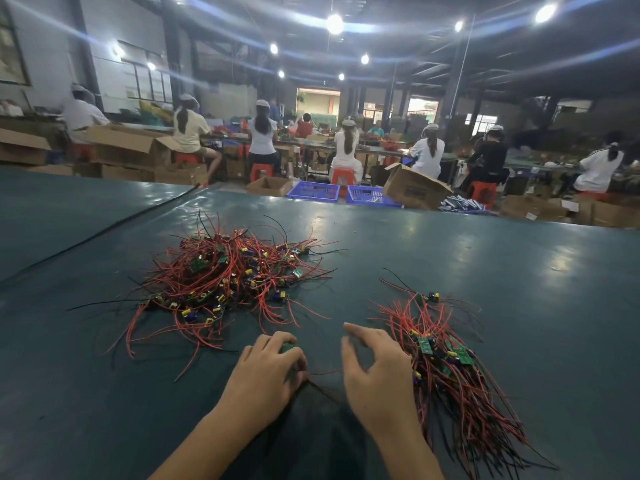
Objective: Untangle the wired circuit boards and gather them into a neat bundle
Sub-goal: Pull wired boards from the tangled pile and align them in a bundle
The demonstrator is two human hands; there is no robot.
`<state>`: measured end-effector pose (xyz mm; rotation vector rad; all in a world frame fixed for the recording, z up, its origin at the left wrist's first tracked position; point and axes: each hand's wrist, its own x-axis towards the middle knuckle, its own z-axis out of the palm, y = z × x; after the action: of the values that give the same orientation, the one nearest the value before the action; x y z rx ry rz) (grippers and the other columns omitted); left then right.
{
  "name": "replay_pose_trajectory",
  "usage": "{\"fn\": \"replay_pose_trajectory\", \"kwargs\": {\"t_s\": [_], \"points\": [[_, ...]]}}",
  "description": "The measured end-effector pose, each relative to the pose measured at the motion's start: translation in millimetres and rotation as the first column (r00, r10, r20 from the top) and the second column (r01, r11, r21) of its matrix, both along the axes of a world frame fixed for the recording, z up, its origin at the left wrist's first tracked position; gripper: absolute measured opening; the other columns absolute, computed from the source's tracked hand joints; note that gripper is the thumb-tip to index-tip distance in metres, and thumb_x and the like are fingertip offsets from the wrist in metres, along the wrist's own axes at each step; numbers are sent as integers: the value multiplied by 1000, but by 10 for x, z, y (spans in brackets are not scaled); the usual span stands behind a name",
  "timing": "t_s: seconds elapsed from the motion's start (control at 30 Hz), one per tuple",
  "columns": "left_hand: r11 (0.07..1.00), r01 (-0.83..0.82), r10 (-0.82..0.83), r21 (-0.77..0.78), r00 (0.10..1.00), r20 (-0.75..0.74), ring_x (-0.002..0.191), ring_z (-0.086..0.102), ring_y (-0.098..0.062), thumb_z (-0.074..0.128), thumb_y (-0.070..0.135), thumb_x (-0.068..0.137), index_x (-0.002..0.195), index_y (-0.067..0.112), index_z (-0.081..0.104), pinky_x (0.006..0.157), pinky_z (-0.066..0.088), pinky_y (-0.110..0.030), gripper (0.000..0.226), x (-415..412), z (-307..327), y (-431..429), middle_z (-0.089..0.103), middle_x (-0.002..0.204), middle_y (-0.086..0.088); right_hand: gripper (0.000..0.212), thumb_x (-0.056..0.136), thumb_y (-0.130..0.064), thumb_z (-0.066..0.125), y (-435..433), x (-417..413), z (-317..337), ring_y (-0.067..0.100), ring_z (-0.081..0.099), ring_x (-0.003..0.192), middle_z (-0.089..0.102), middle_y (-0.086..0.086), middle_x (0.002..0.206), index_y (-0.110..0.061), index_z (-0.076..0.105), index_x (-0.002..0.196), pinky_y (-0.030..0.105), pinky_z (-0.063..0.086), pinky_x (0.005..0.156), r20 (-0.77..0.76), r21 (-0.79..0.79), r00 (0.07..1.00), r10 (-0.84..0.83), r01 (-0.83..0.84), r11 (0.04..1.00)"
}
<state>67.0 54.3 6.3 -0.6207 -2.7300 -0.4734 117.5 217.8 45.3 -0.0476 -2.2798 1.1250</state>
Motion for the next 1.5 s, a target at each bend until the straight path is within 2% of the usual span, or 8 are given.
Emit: {"fn": "replay_pose_trajectory", "kwargs": {"t_s": [0.1, 0.2, 0.37, 0.5, 0.67, 0.87, 1.2, 1.5], "points": [[998, 10, -6, 62, 998, -68, 112, 46, -8, 47, 44, 97, 106, 32, 58, 94, 36, -25, 19, -9, 9, -16, 52, 118, 20, 17, 90, -14, 66, 47, -44, -9, 2, 63, 93, 68, -13, 96, -22, 72, 104, 23, 50, 87, -3, -193, 1000, -22, 21, 981], [936, 35, 13, 349, 991, -133, 90, 58, -6, 55, 35, 95, 94, 28, 61, 78, 46, -25, 9, -6, 64, -16, 63, 91, 18, 15, 94, -15, 61, 79, -82, -26, 3, 65, 91, 70, -9, 97, -19, 71, 104, 13, 49, 80, 33, -351, 999, -26, 36, 936], [380, -59, 18, 923, 998, 57, 78, 71, -8, 58, 29, 91, 89, 21, 60, 62, 57, -22, 9, -11, 240, 36, 73, 83, 7, 24, 96, -18, 57, 55, -76, -42, 2, 62, 64, 70, -1, 70, -30, 68, 79, 17, 50, 62, 85, -425, 995, 55, -14, 905], [-35, -131, -29, 991, 991, 130, 73, 72, -14, 53, 25, 95, 91, 15, 57, 53, 56, -23, 11, -21, 383, 14, 74, 81, -1, 23, 95, -20, 60, 7, -61, -42, 8, 67, 69, 71, -13, 72, -34, 66, 77, 23, 55, 69, 109, -388, 989, 100, -50, 920], [-257, -274, -214, 927, 951, 222, 64, 72, -13, 52, 22, 96, 90, 17, 57, 47, 53, -20, 10, 53, 498, 62, 73, 73, 3, 27, 93, -28, 63, -115, -6, -9, 8, 62, 58, 73, -1, 72, -20, 72, 69, 23, 49, 56, 96, -419, 963, 252, -191, 888], [-255, -405, -350, 878, 885, 307, 59, 72, -16, 54, 22, 95, 95, 14, 57, 44, 54, -19, 8, 149, 512, 165, 74, 71, -4, 29, 84, -47, 57, -315, 36, 86, 9, 49, 48, 66, -7, 65, -27, 73, 71, 26, 41, 47, 69, -645, 917, 393, -259, 719], [-301, -488, -579, 820, 776, 250, 64, 72, -25, 39, 9, 96, 99, 11, 52, 47, 56, -24, 14, 186, 448, 195, 72, 77, -13, 30, 93, -28, 60, -347, -10, 101, 9, 37, 40, 58, 3, 56, -21, 78, 71, 23, 29, 38, -65, -824, 991, 118, -120, 553], [135, -324, -586, 936, 736, 339, 59, 61, -17, 53, 60, 75, 92, 10, 67, 54, 50, -26, 55, 241, 381, 258, 67, 73, -8, 27, 93, -26, 59, -433, 59, 65, 18, 73, 68, 76, 8, 76, -21, 80, 78, 28, 59, 62, -80, -797, 962, 262, -220, 563]]}}
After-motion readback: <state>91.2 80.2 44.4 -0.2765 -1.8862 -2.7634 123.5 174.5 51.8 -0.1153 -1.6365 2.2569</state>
